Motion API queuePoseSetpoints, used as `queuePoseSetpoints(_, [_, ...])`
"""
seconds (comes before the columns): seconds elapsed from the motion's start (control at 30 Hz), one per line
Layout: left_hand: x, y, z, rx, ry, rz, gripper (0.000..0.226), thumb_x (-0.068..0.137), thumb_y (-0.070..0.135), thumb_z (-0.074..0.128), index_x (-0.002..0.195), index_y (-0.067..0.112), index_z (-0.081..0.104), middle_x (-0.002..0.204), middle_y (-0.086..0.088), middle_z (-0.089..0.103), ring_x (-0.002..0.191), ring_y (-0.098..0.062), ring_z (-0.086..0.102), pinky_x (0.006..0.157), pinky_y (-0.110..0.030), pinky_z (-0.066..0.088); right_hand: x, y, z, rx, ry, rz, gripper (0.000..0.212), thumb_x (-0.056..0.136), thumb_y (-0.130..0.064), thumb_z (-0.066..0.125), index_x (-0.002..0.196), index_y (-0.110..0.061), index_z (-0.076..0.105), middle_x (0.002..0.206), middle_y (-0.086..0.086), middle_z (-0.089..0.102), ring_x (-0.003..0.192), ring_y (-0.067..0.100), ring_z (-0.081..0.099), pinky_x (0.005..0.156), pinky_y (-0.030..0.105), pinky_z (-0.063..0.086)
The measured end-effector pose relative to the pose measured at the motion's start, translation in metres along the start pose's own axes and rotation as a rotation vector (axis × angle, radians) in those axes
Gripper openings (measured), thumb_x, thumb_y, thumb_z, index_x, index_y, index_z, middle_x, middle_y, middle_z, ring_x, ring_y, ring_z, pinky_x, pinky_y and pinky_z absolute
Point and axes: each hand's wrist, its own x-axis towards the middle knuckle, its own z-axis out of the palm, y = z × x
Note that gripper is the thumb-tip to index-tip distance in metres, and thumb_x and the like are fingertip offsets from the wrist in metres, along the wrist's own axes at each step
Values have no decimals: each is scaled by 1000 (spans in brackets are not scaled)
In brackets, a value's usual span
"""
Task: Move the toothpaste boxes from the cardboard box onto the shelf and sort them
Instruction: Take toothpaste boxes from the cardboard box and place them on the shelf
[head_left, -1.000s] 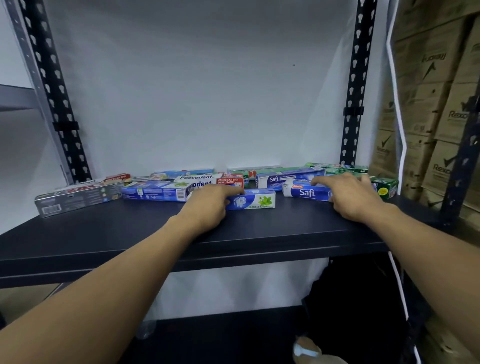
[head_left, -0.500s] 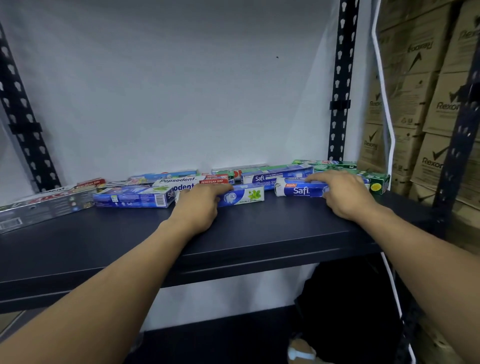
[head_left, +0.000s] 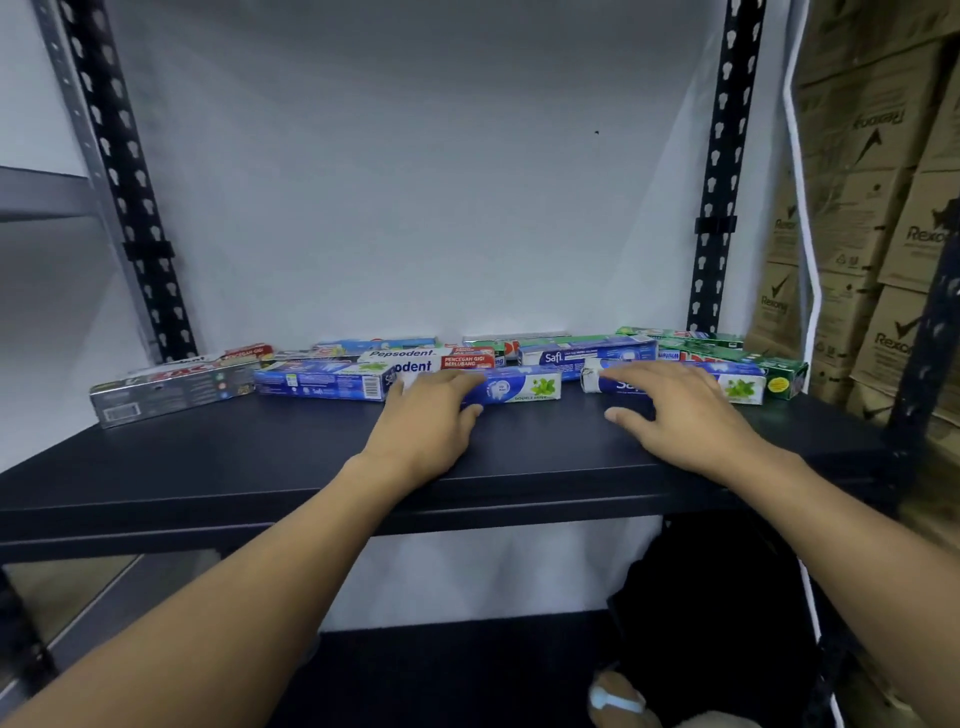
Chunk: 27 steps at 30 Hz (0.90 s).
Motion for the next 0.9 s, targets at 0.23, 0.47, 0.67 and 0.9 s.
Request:
queuePoseSetpoints(0.23, [-80, 5, -16, 35, 33, -10, 44, 103, 49, 32, 140, 33, 48, 145, 11, 51, 136, -11, 43, 117, -56, 21, -56, -100, 16, 158, -110, -169, 61, 90, -71, 33, 143, -43, 43, 150, -13, 45, 142, 8, 34, 120, 48, 20])
queuePoseSetpoints(0.47, [-194, -14, 10, 169, 145, 52, 58, 103, 48, 38, 157, 30, 22, 167, 1, 6, 154, -19, -1, 119, -63, 5, -146, -135, 78, 123, 68, -305, 54, 99, -48, 46, 150, -33, 38, 166, 3, 14, 154, 21, 4, 122, 56, 10])
queuePoseSetpoints(0.67, [-288, -38, 90, 34, -180, -70, 59, 100, 47, 44, 155, 32, 26, 165, 1, 16, 152, -20, 15, 120, -60, 10, -221, -143, 171, 193, -413, -277, 61, 96, -50, 50, 153, -35, 31, 161, 2, 29, 150, 21, 22, 122, 50, 17])
queuePoseSetpoints(0.9, [-387, -77, 199, -18, -873, -241, 68, 87, 67, 35, 149, 54, 13, 161, 11, 21, 144, -28, 28, 114, -59, 22, -298, -144, 272, 311, -981, -105, 63, 95, -40, 54, 153, -35, 29, 158, 0, 32, 146, 24, 28, 119, 40, 25])
